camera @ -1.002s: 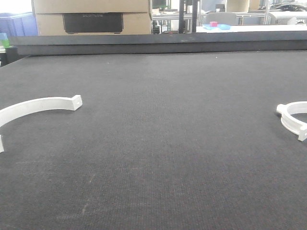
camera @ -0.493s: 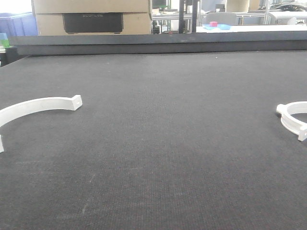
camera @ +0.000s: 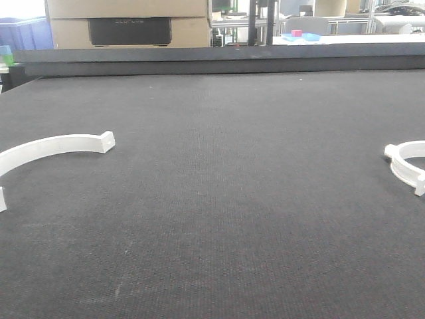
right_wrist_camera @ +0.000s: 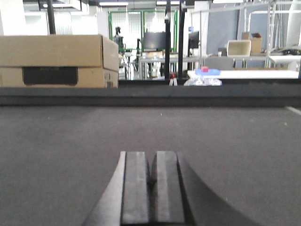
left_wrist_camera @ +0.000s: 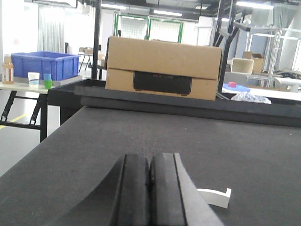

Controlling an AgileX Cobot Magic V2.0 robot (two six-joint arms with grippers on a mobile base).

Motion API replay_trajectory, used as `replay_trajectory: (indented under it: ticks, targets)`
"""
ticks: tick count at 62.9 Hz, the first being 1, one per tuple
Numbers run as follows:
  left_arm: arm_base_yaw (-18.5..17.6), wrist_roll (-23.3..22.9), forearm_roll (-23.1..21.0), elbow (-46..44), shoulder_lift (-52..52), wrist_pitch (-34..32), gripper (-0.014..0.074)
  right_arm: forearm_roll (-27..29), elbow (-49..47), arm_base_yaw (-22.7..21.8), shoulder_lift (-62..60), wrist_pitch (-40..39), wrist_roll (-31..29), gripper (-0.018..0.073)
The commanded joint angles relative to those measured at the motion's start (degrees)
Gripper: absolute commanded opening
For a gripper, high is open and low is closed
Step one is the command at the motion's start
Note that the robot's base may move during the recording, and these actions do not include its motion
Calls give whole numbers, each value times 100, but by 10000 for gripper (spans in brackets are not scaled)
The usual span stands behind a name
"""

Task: Grab PVC pipe and place in blue bin
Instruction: 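Lower both grippers above the two white pipe clamps on the table, then close the left and right grippers on the ends of the white clamps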

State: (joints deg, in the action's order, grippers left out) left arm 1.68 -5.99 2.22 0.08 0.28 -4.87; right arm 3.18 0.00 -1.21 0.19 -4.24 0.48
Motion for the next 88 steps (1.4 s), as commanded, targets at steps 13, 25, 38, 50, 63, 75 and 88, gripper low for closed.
replay_trajectory:
  ticks: [13, 25, 38, 50, 63, 75, 88]
  targets:
    - [-37, -3, 654, -1481, 33, 991, -111, -43, -813, -37, 3, -310, -48, -168]
    - [-37, -3, 869, -2702, 951, 1699, -111, 334, -1648, -37, 696, -119, -48, -168]
    - [-37, -3, 847, -3968, 2370, 2848, -111, 404, -2944, -37, 1845, 1650, -48, -168]
    - [-37, -3, 847, -4839, 3362, 3779, -111, 141, -3975, -37, 3154, 3141, -48, -168]
    - [-66, -3, 834, -5013, 4233, 4657, -111, -151, -4228, -37, 4487, 3994, -48, -168]
    - [-462, -3, 696, -5013, 4942, 5047, -111, -120, -4228, -37, 5649, 4268, -48, -168]
    - [-871, -3, 657, -5041, 5663, 5064, -111, 69, -4289, -37, 6520, 4108, 9, -168]
